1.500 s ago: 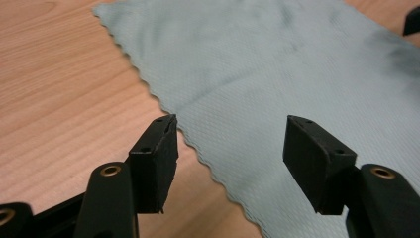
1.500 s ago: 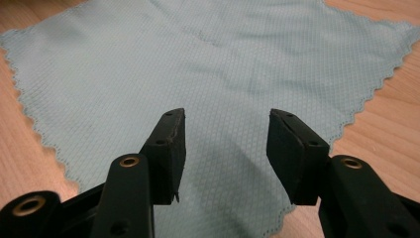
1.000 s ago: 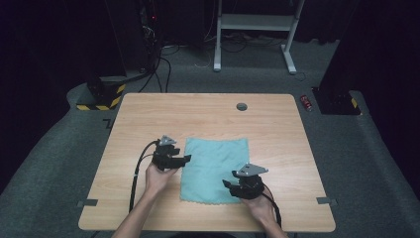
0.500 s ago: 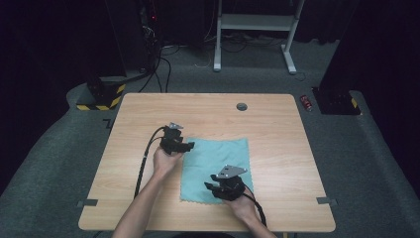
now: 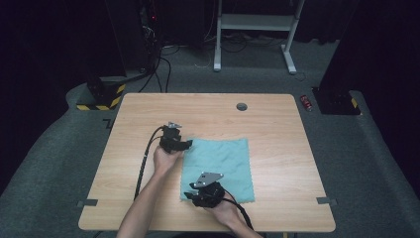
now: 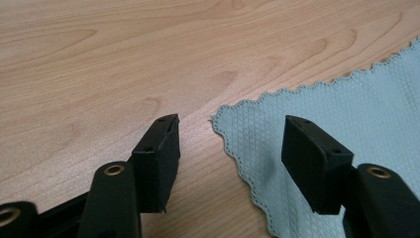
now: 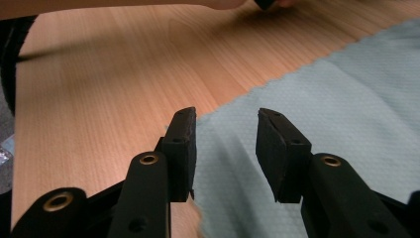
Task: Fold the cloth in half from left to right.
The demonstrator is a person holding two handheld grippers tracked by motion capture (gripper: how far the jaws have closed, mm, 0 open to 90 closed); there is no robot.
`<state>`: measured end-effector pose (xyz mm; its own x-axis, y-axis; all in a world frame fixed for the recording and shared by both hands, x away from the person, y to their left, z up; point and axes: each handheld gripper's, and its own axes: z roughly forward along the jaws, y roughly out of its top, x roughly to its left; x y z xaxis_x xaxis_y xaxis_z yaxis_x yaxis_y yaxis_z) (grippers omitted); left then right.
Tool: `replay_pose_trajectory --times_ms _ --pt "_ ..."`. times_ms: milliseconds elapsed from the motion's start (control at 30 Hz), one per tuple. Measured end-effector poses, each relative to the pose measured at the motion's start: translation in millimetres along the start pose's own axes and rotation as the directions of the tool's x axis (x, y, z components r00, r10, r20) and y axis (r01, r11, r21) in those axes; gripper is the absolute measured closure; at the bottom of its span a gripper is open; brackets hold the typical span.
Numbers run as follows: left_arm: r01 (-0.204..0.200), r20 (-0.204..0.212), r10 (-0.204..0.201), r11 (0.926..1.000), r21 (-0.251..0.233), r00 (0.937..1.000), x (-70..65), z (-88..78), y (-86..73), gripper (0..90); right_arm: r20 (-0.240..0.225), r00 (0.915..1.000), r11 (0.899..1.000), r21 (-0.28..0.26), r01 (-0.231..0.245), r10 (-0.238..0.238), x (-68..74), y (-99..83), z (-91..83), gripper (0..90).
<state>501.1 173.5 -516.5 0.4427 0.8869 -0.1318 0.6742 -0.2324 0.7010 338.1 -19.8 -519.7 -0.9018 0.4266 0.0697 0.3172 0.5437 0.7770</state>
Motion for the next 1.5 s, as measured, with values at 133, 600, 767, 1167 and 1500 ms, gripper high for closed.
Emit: replay_pose_trajectory --times_ms 133,600,767,1167,1500 --pt "-0.013 -0.007 0.013 0.9999 -0.004 0.9999 -1.3 0.7 -0.3 41.9 -0.018 0.9997 1.000 -0.001 0.016 -0.016 6.9 2.4 4.5 59.5" --pt "-0.076 -0.020 0.076 0.9970 0.017 0.9969 -13.0 9.0 7.6 49.4 0.002 0.9973 0.996 0.048 0.074 -0.074 20.6 5.5 17.2 60.4" --pt "-0.093 -0.040 0.094 0.9954 0.021 0.9948 -11.5 8.0 7.5 58.1 0.036 0.9946 0.994 0.062 0.095 -0.097 21.6 5.1 17.3 70.0" --pt "-0.070 -0.041 0.071 0.9973 0.023 0.9967 -5.0 6.9 8.4 82.7 0.062 0.9888 0.989 0.073 0.131 -0.135 23.8 5.5 16.5 88.3" --pt "-0.008 -0.033 0.008 0.9999 -0.008 0.9994 7.7 3.5 8.9 73.1 0.054 0.9906 0.990 0.070 0.122 -0.126 22.1 5.3 16.3 89.0"
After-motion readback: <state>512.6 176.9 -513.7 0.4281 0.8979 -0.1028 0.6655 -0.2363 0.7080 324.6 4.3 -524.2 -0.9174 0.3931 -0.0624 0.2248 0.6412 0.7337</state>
